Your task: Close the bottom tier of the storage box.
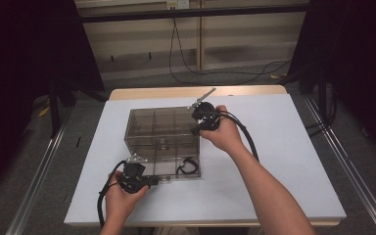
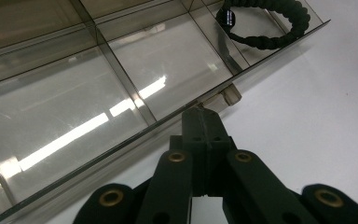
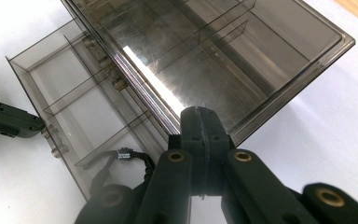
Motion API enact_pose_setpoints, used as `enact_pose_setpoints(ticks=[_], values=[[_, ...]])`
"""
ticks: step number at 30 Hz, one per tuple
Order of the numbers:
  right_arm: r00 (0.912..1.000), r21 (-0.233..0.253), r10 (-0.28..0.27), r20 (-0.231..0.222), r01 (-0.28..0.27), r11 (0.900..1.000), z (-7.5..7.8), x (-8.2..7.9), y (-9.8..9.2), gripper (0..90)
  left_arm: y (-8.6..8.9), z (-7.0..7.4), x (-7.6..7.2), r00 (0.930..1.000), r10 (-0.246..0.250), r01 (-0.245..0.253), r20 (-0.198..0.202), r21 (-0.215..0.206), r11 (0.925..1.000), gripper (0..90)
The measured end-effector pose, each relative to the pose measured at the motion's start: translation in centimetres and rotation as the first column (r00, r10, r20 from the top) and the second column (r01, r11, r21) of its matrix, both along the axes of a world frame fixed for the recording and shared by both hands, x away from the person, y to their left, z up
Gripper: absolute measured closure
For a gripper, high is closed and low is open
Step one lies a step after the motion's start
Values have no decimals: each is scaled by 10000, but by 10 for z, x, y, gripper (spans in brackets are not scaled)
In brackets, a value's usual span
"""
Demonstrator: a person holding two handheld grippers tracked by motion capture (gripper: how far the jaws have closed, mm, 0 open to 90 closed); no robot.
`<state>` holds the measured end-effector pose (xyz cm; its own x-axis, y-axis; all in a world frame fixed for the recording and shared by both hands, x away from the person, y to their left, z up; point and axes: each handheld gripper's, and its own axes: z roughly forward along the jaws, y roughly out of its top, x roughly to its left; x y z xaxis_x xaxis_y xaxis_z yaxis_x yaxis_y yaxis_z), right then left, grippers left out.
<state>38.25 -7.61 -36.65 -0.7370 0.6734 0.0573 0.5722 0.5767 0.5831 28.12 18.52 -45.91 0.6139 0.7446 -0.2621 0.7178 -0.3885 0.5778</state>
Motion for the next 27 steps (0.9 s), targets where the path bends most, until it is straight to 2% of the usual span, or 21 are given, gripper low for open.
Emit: enact_pose_setpoints(ticks=[4, 11, 27], values=[[10000, -77, 6, 2, -6, 10000, 0, 0, 1, 900, -1, 0, 1, 9999, 126, -126, 52, 22, 9999, 900], [10000, 69, -52, 24, 52, 10000, 0, -1, 0, 900, -3, -1, 5, 9996, 248, -249, 92, 36, 9997, 900], [9999, 41, -136, 53, 136, 9999, 0, -2, 0, 900, -4, -1, 9, 9994, 295, -298, 167, 161, 9994, 900]])
